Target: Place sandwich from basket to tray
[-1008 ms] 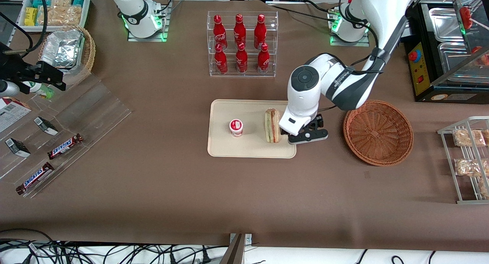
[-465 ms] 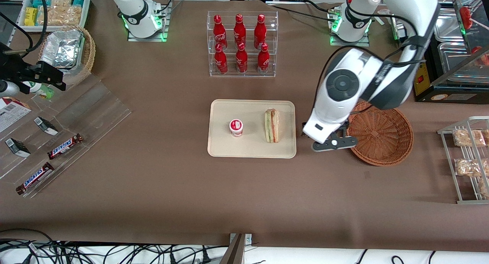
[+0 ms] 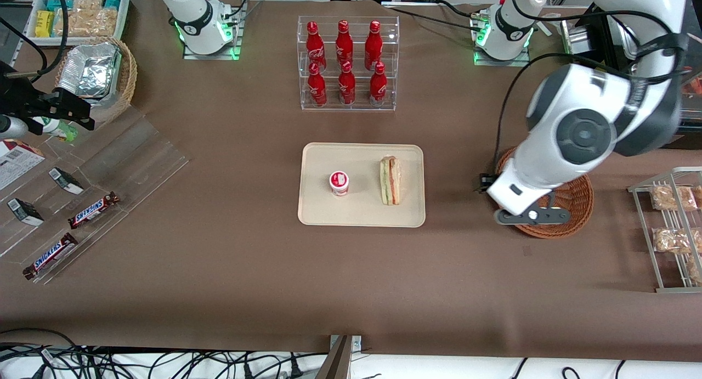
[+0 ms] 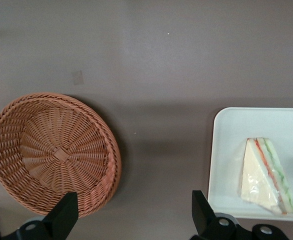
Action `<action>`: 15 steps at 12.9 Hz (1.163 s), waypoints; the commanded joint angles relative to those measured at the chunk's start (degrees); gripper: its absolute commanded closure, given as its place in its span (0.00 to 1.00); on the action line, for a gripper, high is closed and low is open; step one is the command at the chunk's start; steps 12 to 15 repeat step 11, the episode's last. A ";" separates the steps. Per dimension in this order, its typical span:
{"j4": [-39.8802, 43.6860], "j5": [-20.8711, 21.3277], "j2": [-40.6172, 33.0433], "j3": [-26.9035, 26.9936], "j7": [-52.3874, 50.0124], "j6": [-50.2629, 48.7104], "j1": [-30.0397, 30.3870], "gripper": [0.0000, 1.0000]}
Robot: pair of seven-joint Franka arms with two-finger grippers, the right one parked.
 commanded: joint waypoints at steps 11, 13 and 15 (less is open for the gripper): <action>1.20 -7.61 -3.82 14.94 19.88 -3.92 -2.34 0.00; 1.20 -7.61 -3.82 14.94 19.88 -3.92 -2.34 0.00; 1.20 -7.61 -3.82 14.94 19.88 -3.92 -2.34 0.00</action>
